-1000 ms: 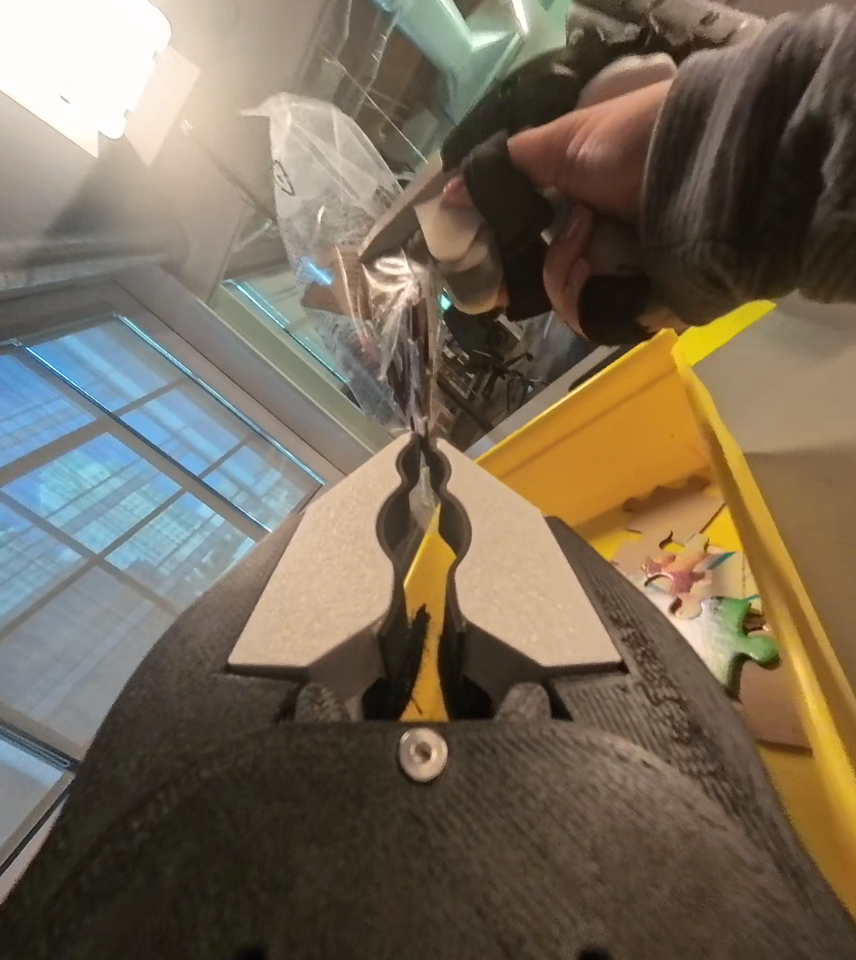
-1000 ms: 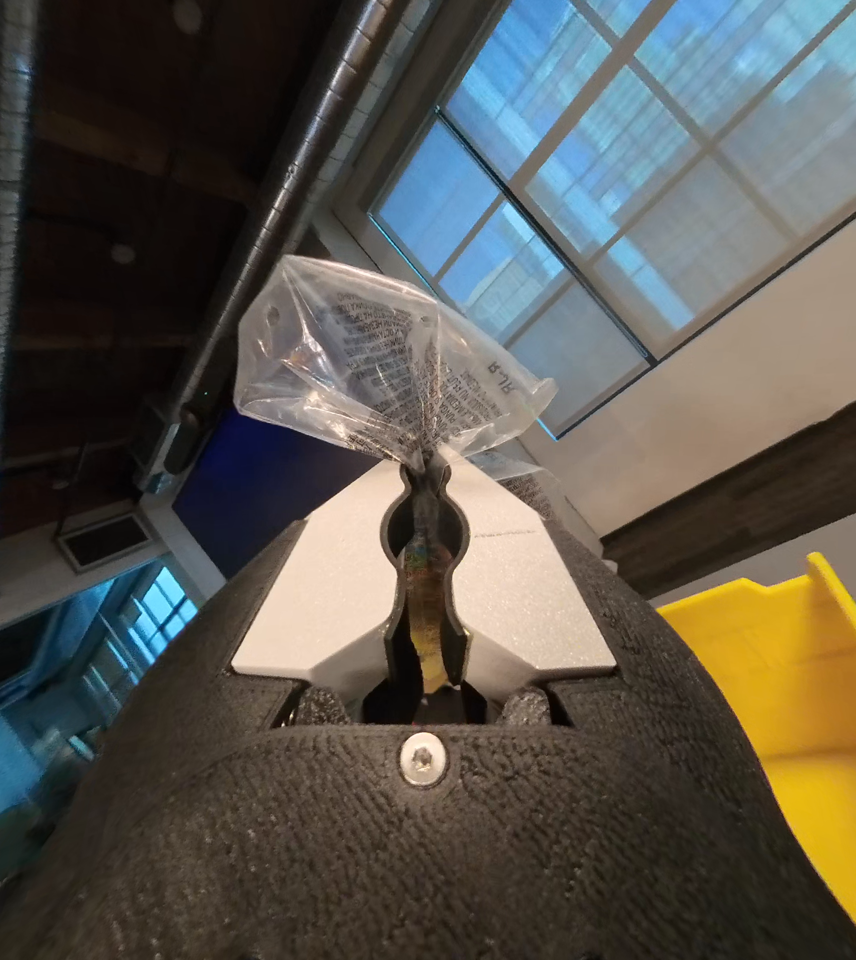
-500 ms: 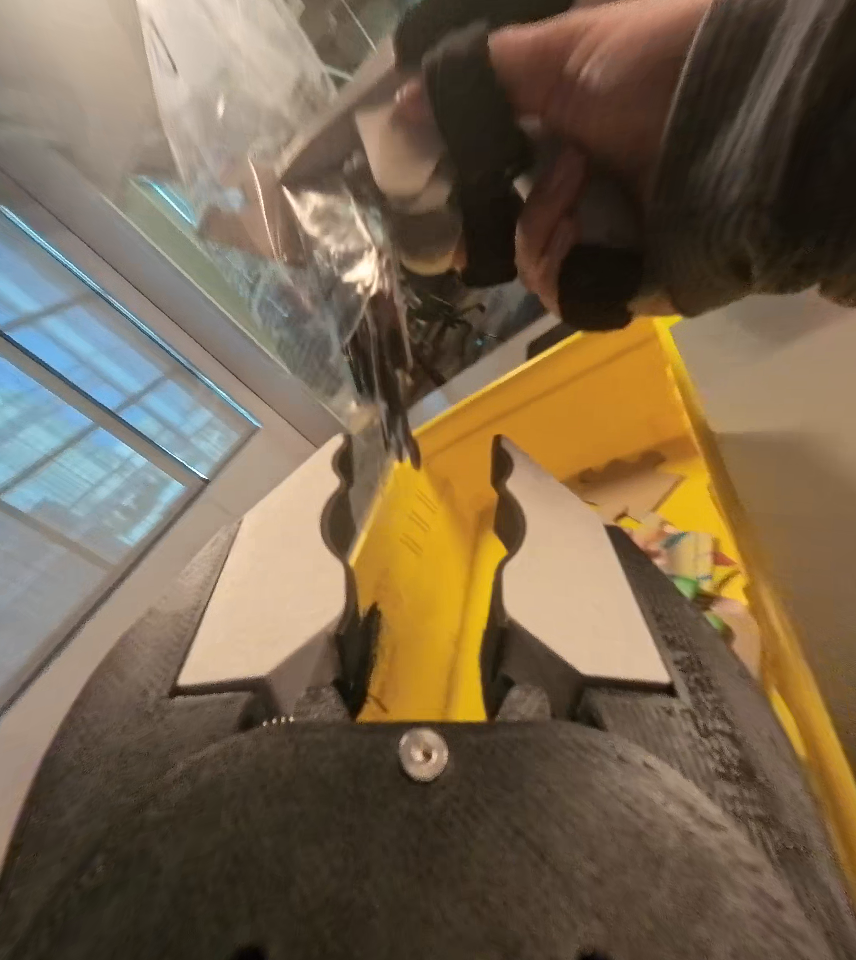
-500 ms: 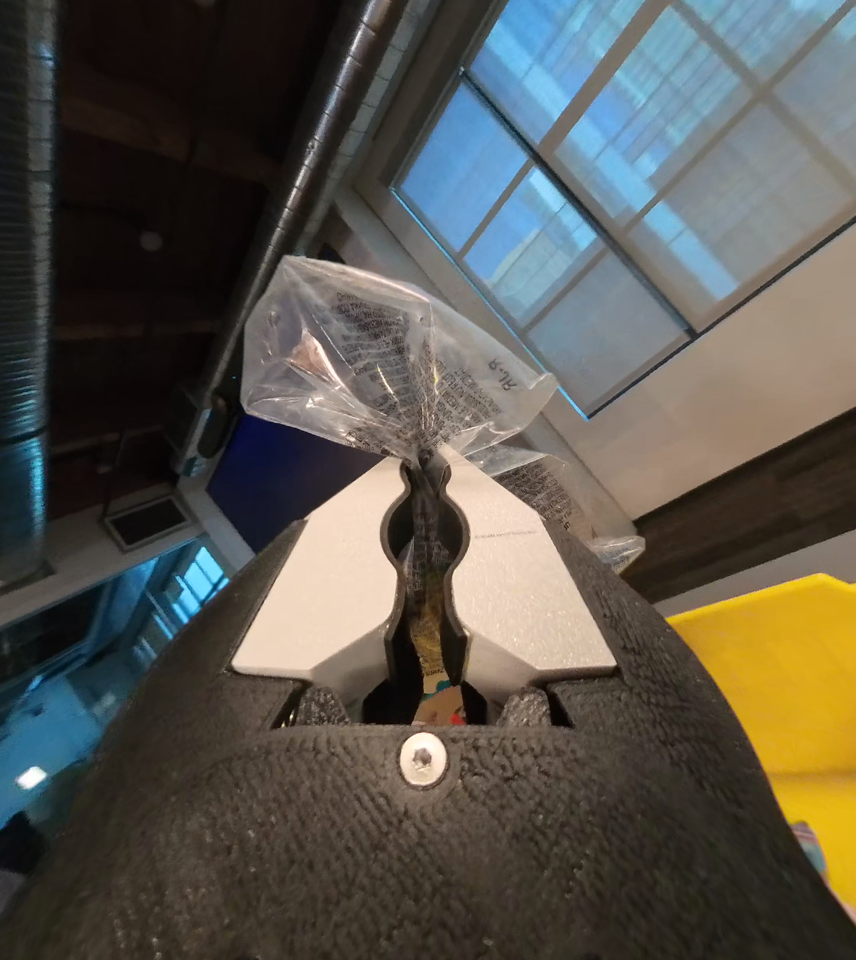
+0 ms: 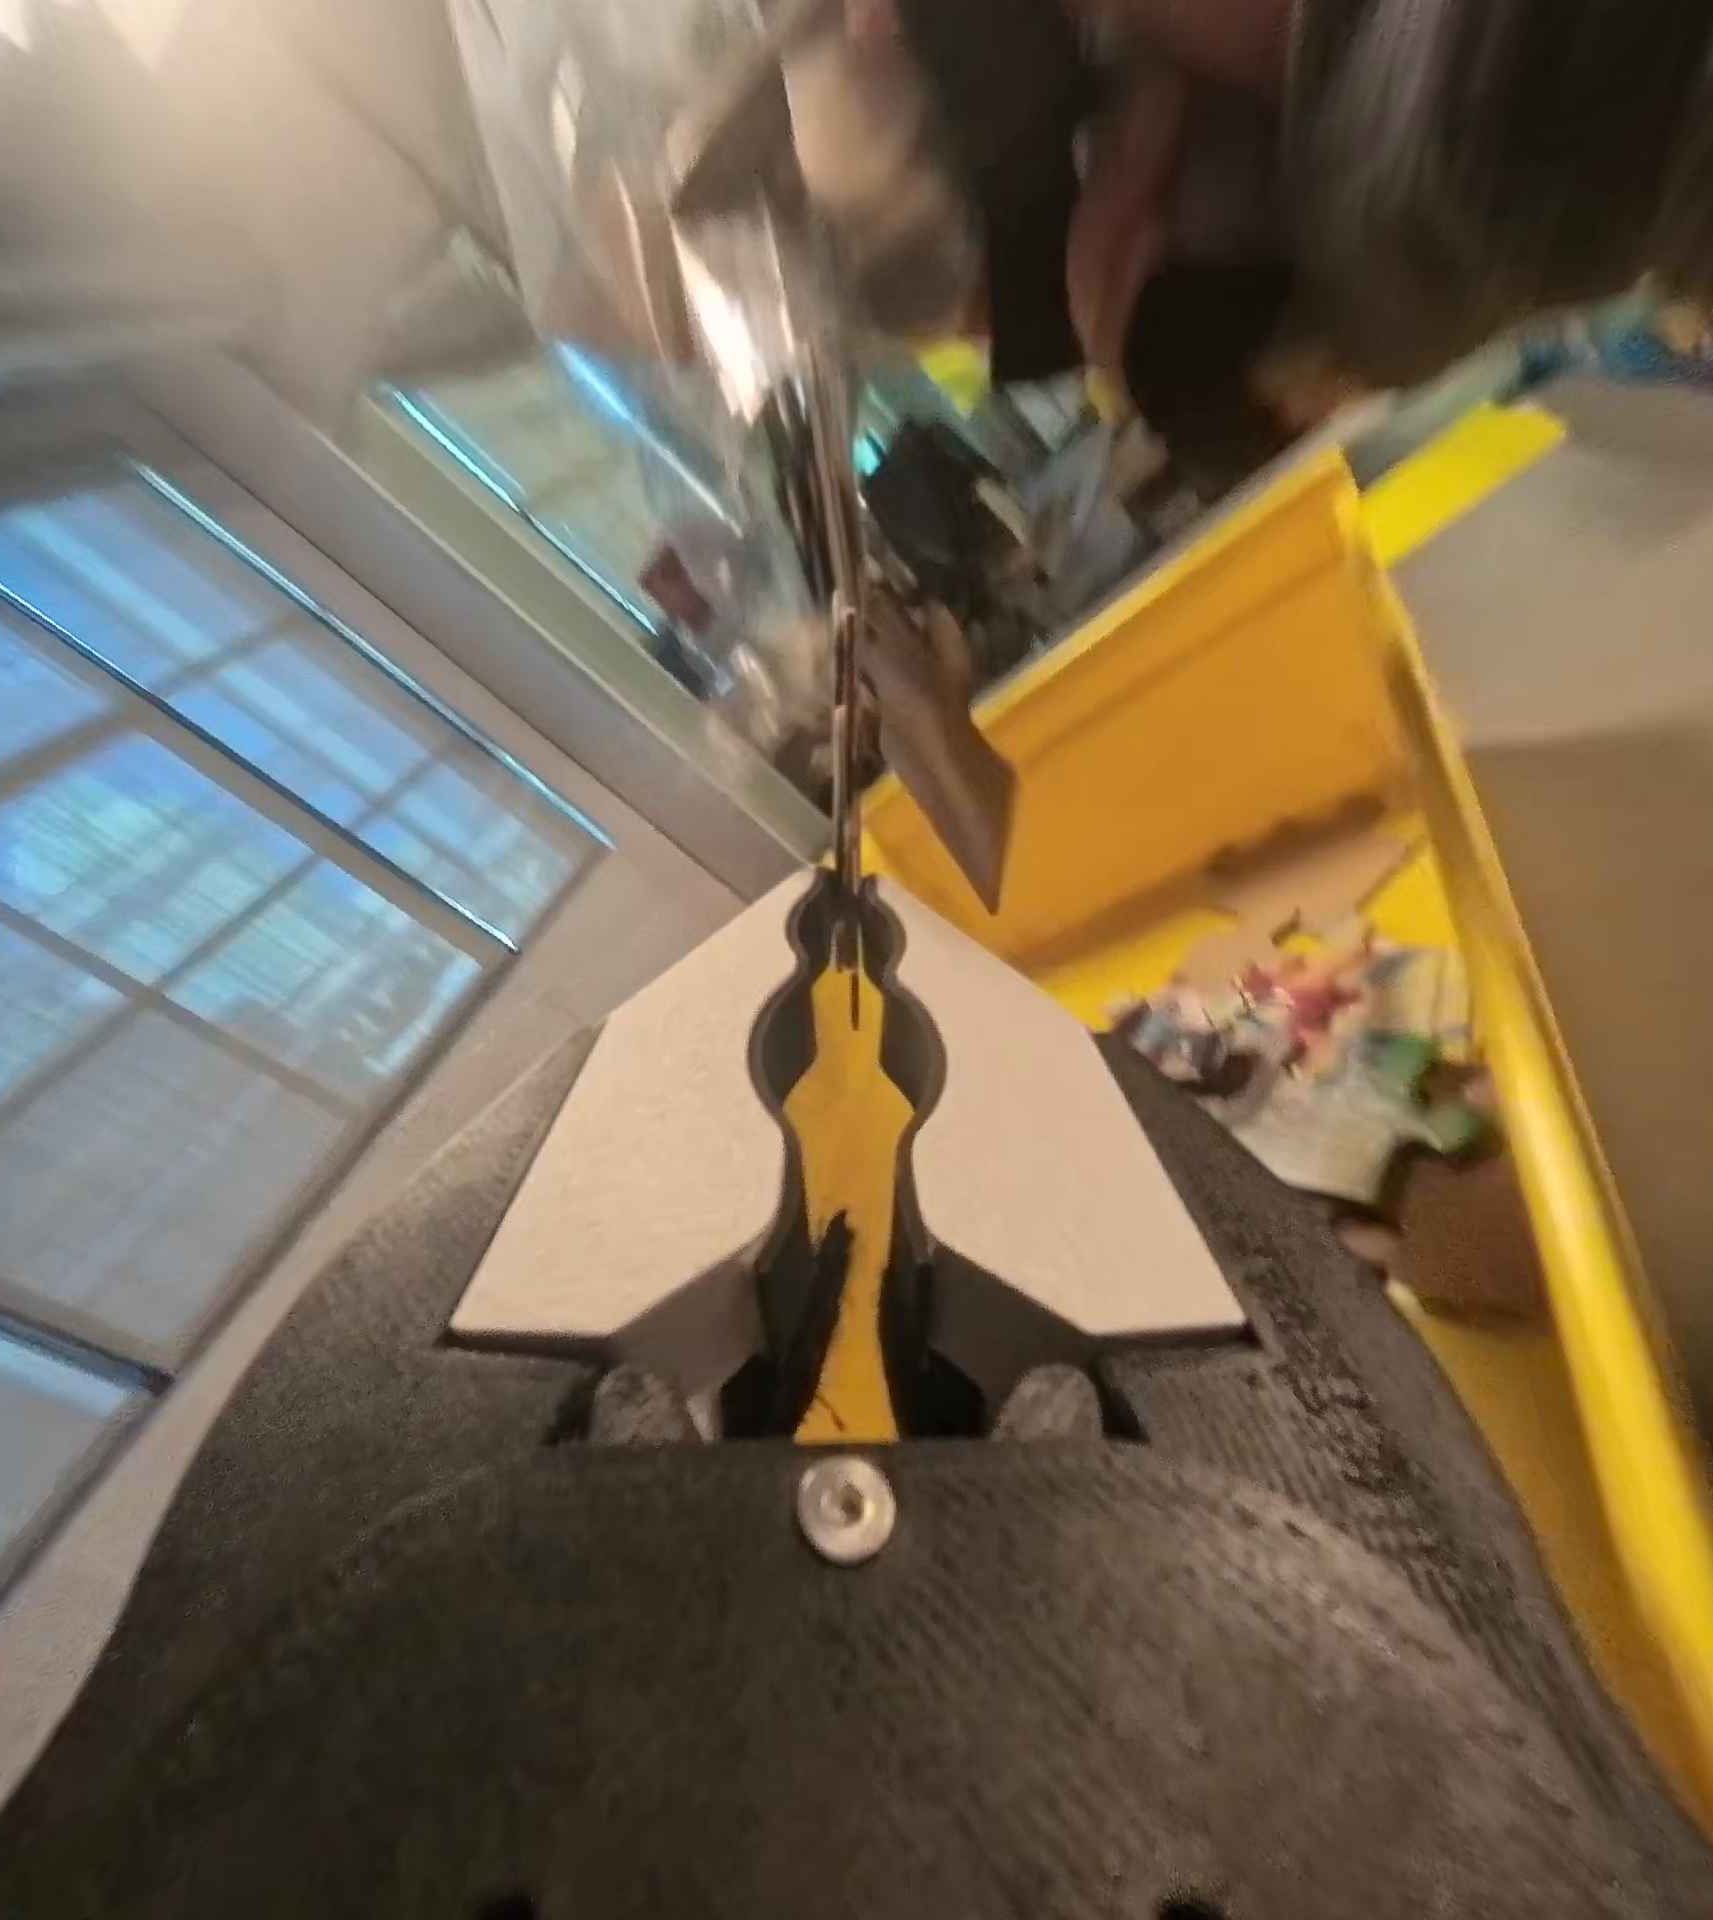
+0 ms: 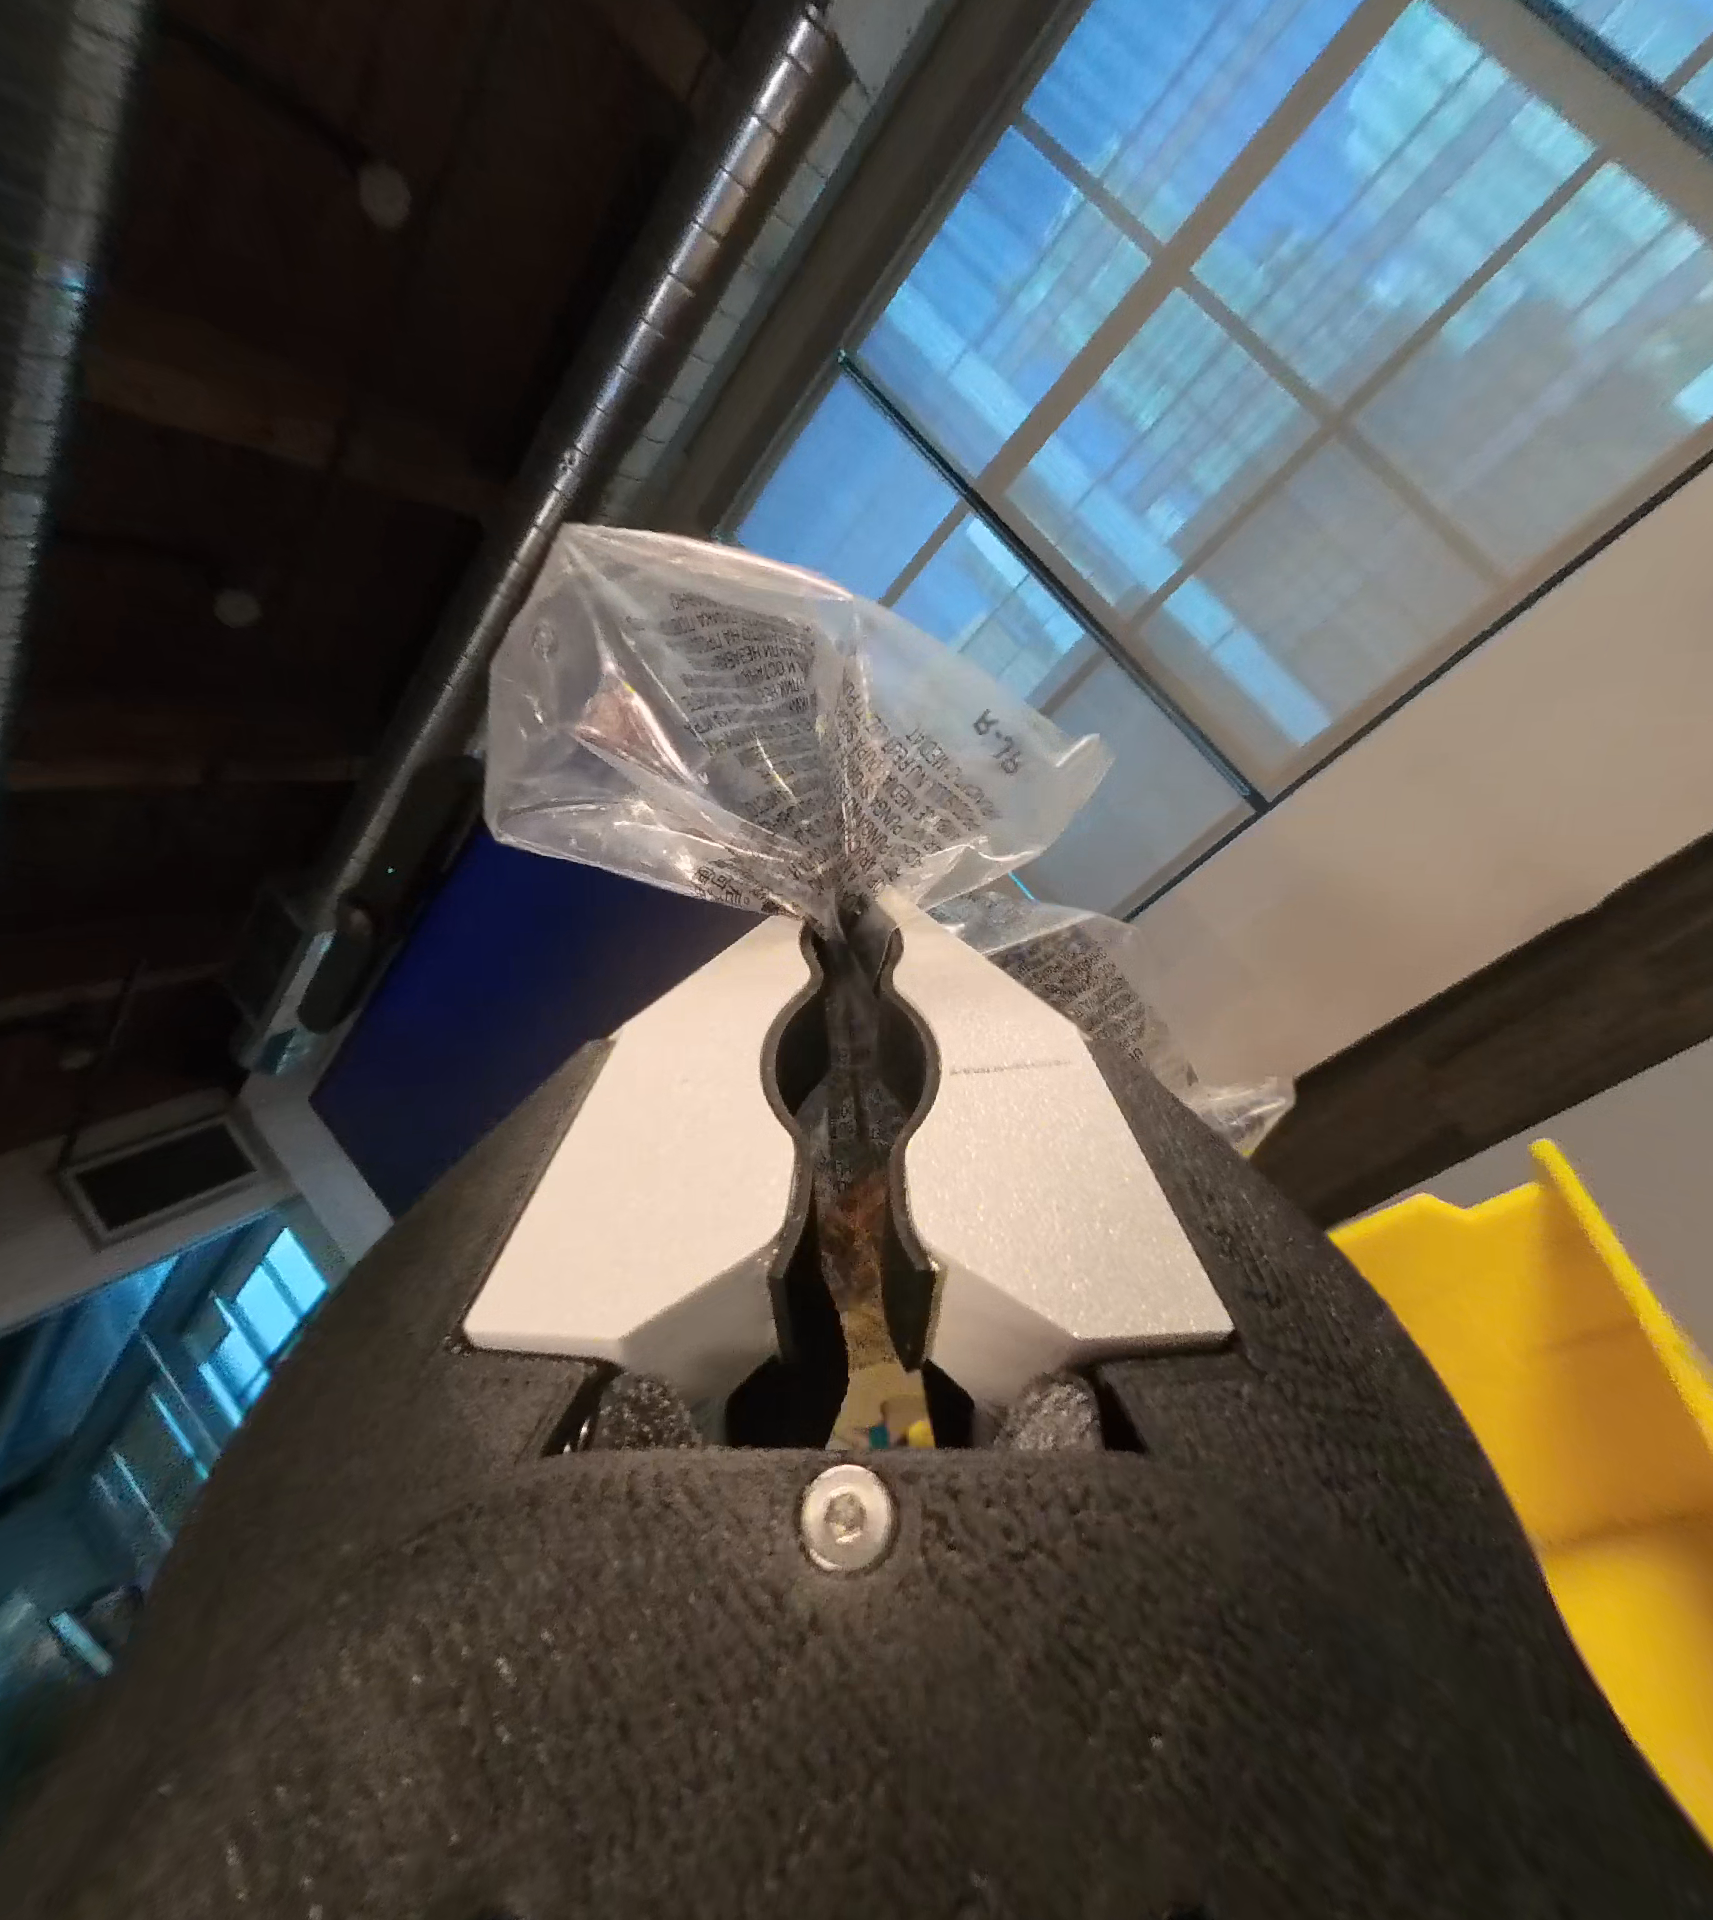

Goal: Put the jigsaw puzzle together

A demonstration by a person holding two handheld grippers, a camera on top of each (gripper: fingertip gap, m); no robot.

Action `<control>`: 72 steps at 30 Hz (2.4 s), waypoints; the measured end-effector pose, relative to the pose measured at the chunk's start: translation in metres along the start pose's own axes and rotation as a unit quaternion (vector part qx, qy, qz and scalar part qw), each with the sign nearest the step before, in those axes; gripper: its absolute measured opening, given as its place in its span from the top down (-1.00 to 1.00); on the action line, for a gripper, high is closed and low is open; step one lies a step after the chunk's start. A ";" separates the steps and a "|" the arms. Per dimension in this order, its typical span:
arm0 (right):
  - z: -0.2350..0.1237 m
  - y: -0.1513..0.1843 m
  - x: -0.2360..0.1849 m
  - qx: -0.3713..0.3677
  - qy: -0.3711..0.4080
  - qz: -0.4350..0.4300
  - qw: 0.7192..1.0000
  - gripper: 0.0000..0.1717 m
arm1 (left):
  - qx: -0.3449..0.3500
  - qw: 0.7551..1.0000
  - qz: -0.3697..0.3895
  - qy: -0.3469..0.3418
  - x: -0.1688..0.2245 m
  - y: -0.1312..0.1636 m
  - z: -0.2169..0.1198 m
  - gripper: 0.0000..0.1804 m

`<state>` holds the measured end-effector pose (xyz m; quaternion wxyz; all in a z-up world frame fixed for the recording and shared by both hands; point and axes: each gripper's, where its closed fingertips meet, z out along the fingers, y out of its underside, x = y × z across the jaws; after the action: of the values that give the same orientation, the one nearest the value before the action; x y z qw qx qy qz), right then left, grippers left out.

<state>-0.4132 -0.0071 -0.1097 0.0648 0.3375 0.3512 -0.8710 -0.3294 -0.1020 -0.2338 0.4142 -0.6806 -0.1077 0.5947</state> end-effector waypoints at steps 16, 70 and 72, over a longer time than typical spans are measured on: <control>0.022 0.040 -0.023 -0.081 -0.065 0.047 0.993 1.00 | 0.041 0.999 -0.003 -0.011 -0.011 -0.041 0.025 0.65; 0.014 0.024 -0.007 -0.048 -0.011 -0.003 0.999 1.00 | -0.021 1.000 0.002 0.020 0.005 0.008 0.013 0.55; 0.017 0.032 -0.010 -0.074 -0.004 -0.036 0.997 1.00 | 0.018 1.000 0.021 0.008 0.001 -0.008 0.009 0.58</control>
<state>-0.4039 -0.0429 -0.1127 0.0594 0.3150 0.4267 -0.8457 -0.3341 -0.0918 -0.2286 0.4145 -0.6798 -0.0798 0.5997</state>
